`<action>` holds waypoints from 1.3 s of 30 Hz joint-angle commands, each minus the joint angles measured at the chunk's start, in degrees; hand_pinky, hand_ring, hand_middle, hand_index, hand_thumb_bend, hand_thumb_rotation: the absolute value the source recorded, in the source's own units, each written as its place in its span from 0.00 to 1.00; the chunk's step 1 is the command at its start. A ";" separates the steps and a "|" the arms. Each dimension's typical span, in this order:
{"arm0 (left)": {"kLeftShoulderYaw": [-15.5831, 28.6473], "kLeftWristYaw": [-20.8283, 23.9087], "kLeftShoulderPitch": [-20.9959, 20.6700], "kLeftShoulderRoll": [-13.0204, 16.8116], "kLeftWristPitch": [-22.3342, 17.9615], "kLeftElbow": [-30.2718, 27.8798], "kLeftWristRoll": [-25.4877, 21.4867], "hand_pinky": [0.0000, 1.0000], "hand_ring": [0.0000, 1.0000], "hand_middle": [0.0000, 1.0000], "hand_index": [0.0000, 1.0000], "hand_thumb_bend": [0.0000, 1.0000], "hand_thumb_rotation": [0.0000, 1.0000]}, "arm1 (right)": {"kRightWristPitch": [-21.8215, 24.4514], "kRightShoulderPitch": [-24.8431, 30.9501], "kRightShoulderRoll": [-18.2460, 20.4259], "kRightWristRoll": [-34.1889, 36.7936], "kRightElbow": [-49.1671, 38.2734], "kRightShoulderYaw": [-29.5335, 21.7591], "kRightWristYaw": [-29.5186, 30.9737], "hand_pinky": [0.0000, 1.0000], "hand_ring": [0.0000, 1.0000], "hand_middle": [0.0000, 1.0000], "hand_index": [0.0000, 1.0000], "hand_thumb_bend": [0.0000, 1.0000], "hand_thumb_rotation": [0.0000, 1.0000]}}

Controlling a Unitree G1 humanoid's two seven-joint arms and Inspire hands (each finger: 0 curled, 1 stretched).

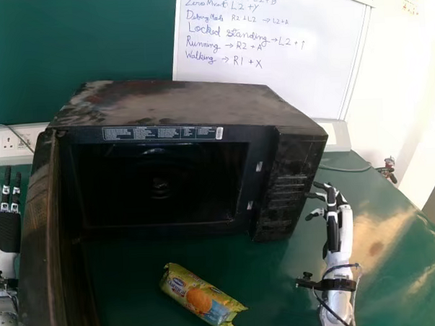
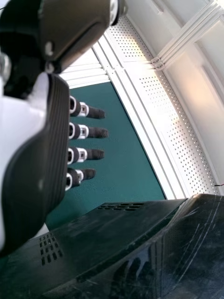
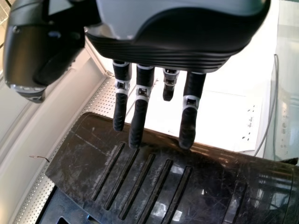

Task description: Put biscuit inside oven

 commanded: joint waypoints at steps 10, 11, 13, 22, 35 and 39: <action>-0.19 -1.14 2.27 -2.00 1.29 3.62 0.02 0.00 0.00 1.00 1.00 0.47 1.00 | -2.16 4.19 1.75 -4.43 2.62 1.63 -3.79 0.24 0.33 0.50 0.65 0.97 1.00; -0.17 -0.95 2.28 -2.09 1.05 3.50 0.16 0.00 0.00 1.00 1.00 0.46 1.00 | -2.16 4.19 1.71 -4.62 2.64 1.73 -3.97 0.24 0.32 0.50 0.65 0.98 1.00; -0.21 -0.02 2.37 -2.49 0.38 2.90 0.49 0.00 0.00 1.00 1.00 0.45 1.00 | -2.29 4.16 1.43 -5.48 2.71 2.13 -4.81 0.24 0.33 0.50 0.64 0.99 1.00; -0.13 -1.28 2.04 -2.13 0.88 4.13 0.16 0.00 0.00 1.00 1.00 0.47 1.00 | -2.91 4.17 0.06 -9.48 2.76 4.28 -8.75 0.23 0.31 0.49 0.64 1.00 0.98; 0.01 -1.41 2.07 -2.18 1.19 4.00 0.01 0.00 0.00 1.00 1.00 0.48 1.00 | -4.20 3.63 -8.62 -24.82 -2.01 14.80 -17.52 0.32 0.39 0.57 0.72 1.00 0.90; -0.09 -1.80 2.08 -2.04 1.27 4.20 -0.10 0.00 0.00 1.00 1.00 0.47 1.00 | -2.01 4.25 -10.69 -27.13 -5.70 17.09 -17.43 0.34 0.44 0.60 0.73 1.00 0.89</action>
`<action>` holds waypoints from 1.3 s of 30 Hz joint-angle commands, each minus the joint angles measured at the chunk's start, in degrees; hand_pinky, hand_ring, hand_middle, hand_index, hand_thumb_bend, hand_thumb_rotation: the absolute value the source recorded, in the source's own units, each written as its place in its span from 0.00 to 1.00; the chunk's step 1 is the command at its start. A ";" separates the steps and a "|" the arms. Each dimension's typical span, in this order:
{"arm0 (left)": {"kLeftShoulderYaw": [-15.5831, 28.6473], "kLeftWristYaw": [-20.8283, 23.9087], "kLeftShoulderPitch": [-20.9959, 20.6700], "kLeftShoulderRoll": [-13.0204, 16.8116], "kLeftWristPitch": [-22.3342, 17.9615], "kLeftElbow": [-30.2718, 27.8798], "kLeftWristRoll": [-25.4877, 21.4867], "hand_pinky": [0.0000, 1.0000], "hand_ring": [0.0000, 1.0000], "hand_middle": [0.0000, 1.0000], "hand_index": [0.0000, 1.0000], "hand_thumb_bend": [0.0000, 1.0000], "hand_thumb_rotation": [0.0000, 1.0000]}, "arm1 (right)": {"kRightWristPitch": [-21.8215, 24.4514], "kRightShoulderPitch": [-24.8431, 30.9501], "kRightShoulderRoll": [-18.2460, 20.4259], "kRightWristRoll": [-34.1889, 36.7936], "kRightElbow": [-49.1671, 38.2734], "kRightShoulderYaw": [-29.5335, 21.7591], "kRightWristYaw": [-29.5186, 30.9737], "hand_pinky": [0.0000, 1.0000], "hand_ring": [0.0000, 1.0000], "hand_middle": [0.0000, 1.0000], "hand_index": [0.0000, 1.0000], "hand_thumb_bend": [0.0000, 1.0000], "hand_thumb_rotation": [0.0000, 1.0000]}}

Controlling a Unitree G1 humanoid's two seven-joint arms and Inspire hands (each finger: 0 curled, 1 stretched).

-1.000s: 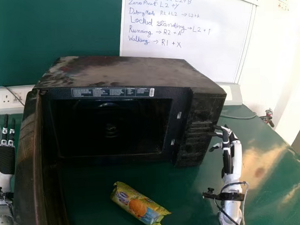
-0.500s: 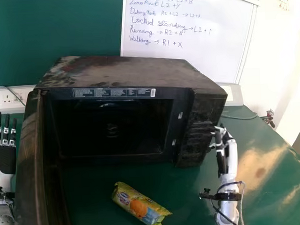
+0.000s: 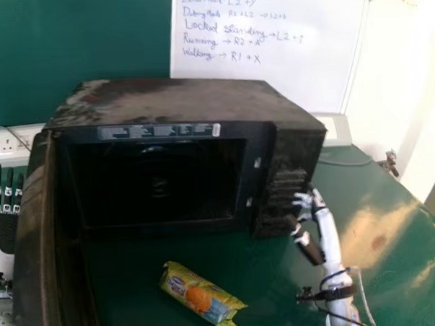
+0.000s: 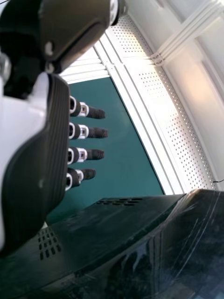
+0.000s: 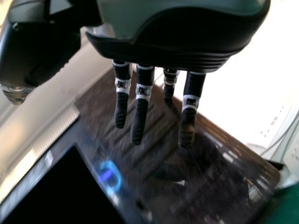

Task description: Put biscuit inside oven

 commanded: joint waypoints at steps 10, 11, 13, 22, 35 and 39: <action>-0.38 0.17 2.22 -3.00 -0.47 1.79 0.32 0.00 0.00 1.00 1.00 0.46 1.00 | 12.00 7.11 -4.85 0.72 -20.63 3.68 15.79 0.43 0.58 0.67 0.79 1.00 0.84; -0.34 0.19 2.18 -2.97 -0.26 1.86 0.18 0.00 0.00 1.00 1.00 0.47 1.00 | 13.57 8.05 -5.25 0.96 -23.46 3.48 17.21 0.43 0.58 0.67 0.79 1.00 0.83; -0.21 0.65 2.11 -2.96 0.30 1.90 -0.12 0.00 0.00 1.00 1.00 0.48 1.00 | 16.52 9.75 -5.71 0.89 -28.60 2.98 19.30 0.43 0.58 0.67 0.79 1.00 0.83; -0.13 0.57 1.80 -2.90 -0.12 2.39 0.22 0.00 0.00 1.00 1.00 0.48 1.00 | 25.41 14.15 -6.50 0.59 -42.79 1.62 25.69 0.46 0.59 0.67 0.78 1.00 0.78; -0.05 -0.53 1.24 -2.43 -0.35 3.92 0.19 0.00 0.00 1.00 1.00 0.48 1.00 | 31.03 16.49 -7.78 -0.84 -51.98 1.45 31.64 0.49 0.58 0.66 0.80 1.00 0.75; -0.09 -0.08 1.25 -2.64 -0.16 3.55 0.13 0.00 0.00 1.00 1.00 0.48 1.00 | 32.97 16.62 -8.16 -1.58 -53.94 1.71 33.66 0.50 0.58 0.66 0.80 1.00 0.74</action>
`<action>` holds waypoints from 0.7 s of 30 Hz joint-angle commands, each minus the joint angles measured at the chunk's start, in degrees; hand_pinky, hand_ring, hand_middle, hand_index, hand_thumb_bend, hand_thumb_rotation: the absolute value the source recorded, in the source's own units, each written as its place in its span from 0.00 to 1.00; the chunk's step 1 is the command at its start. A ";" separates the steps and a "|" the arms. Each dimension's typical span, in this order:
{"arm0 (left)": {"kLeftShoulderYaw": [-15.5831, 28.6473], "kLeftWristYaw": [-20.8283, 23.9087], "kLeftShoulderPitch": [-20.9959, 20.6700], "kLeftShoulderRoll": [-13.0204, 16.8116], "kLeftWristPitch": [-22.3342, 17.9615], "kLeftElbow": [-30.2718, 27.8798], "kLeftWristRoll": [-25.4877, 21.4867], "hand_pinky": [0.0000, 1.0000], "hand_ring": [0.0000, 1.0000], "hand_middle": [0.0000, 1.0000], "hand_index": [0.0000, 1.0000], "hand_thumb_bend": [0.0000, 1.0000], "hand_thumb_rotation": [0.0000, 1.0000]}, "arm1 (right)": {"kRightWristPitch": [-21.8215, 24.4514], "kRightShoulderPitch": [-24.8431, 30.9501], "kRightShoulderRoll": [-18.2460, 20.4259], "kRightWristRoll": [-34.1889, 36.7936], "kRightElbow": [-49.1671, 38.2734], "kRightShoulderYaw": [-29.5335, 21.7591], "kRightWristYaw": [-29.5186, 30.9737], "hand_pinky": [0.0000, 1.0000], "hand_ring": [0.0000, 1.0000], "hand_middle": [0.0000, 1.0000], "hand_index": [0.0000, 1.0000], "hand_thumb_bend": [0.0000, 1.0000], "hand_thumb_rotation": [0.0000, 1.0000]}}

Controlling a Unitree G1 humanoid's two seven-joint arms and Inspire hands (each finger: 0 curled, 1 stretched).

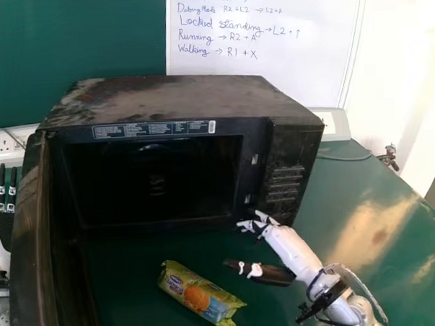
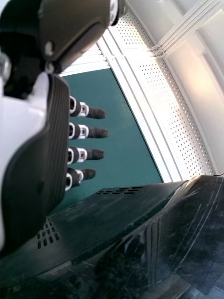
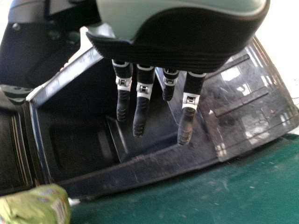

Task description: Put biscuit inside oven

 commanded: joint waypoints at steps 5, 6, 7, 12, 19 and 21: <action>-0.20 -0.04 2.53 -2.50 0.48 2.00 0.27 0.00 0.00 1.00 1.00 0.48 1.00 | 3.23 0.35 -1.15 -0.68 -4.02 0.28 3.99 0.51 0.59 0.67 0.81 1.00 0.74; -0.22 0.14 2.56 -2.55 0.33 1.89 0.38 0.00 0.00 1.00 1.00 0.48 1.00 | 4.05 0.41 -1.35 -0.89 -4.87 0.36 4.86 0.52 0.60 0.67 0.81 1.00 0.74; -0.21 0.22 2.56 -2.56 0.32 1.86 0.38 0.00 0.00 1.00 1.00 0.48 1.00 | 4.85 0.49 -1.52 -1.08 -5.79 0.42 5.76 0.53 0.61 0.68 0.82 1.00 0.74; -0.04 -0.54 2.40 -2.15 1.06 2.59 -0.01 0.00 0.00 1.00 1.00 0.48 1.00 | 10.53 1.30 -1.75 -1.52 -11.66 0.51 10.88 0.57 0.66 0.72 0.83 1.00 0.75; -0.16 0.70 2.59 -2.63 0.27 1.72 0.52 0.00 0.00 1.00 1.00 0.47 1.00 | 13.95 1.95 -1.63 -1.80 -16.23 0.90 14.83 0.59 0.69 0.75 0.82 1.00 0.75; -0.19 0.59 2.62 -2.66 0.29 1.65 0.41 0.00 0.00 1.00 1.00 0.47 1.00 | 14.14 2.00 -1.55 -1.87 -16.98 1.06 15.43 0.59 0.69 0.75 0.83 1.00 0.75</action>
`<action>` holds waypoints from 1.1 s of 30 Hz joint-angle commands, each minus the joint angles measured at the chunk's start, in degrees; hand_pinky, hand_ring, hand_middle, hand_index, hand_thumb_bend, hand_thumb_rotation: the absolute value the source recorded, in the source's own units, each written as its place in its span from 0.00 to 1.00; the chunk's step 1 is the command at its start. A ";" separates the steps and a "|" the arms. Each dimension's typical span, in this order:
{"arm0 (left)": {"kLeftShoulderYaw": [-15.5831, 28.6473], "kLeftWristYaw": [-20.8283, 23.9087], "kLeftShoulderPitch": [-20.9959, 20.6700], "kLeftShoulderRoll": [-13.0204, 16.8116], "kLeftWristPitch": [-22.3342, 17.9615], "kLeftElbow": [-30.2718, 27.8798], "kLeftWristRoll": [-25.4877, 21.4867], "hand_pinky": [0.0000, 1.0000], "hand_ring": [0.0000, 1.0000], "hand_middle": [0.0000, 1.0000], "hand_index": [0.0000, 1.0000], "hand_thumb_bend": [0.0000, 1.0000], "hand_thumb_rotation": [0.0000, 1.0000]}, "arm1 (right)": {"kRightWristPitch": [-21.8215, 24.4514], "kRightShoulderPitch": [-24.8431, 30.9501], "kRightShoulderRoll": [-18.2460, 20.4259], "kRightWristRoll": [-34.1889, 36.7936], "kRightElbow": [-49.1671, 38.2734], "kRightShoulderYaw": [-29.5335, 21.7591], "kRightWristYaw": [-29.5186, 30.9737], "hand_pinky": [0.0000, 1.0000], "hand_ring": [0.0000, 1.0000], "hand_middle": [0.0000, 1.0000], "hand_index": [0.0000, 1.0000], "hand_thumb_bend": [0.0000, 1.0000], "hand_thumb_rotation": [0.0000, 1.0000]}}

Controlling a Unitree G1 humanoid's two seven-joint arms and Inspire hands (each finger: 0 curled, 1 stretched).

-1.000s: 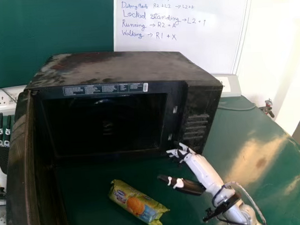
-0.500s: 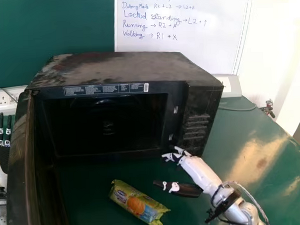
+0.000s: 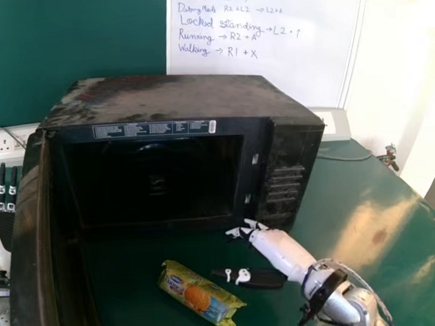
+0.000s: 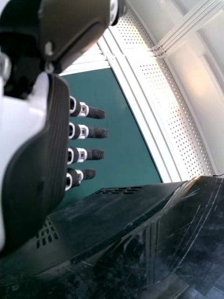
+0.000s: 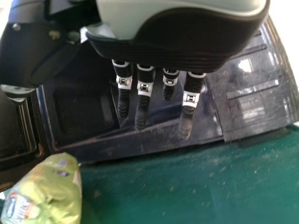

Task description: Put biscuit inside oven

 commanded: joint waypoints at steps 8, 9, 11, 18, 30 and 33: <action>-0.30 0.08 2.54 -2.27 0.12 2.24 0.54 0.00 0.00 1.00 1.00 0.48 1.00 | 2.74 -0.18 -0.82 -1.74 -4.24 1.58 4.40 0.60 0.69 0.75 0.84 1.00 0.76; -0.29 -0.27 2.50 -2.12 0.35 2.51 0.44 0.00 0.00 1.00 1.00 0.48 1.00 | 3.40 -0.20 -0.86 -2.03 -4.83 1.74 5.07 0.61 0.70 0.76 0.85 1.00 0.77; -0.19 -0.40 2.49 -2.01 0.81 2.67 0.13 0.00 0.00 1.00 1.00 0.48 1.00 | 4.78 -0.19 -0.93 -2.42 -6.03 1.98 6.49 0.61 0.70 0.76 0.85 1.00 0.77; -0.12 -0.59 2.28 -1.85 0.69 3.07 0.20 0.00 0.00 1.00 1.00 0.48 1.00 | 7.54 -0.90 -1.70 -3.41 -8.76 3.44 11.58 0.61 0.71 0.78 0.86 1.00 0.74; -0.10 -0.79 2.36 -2.19 1.66 2.48 -0.34 0.00 0.00 1.00 1.00 0.49 1.00 | 7.52 -0.63 -1.94 -3.52 -11.46 4.60 12.89 0.59 0.73 0.79 0.86 1.00 0.57; -0.14 0.53 2.51 -2.58 0.89 1.70 0.24 0.00 0.00 1.00 1.00 0.48 1.00 | 7.92 -0.42 -1.96 -3.98 -12.36 4.83 13.52 0.60 0.74 0.79 0.87 1.00 0.54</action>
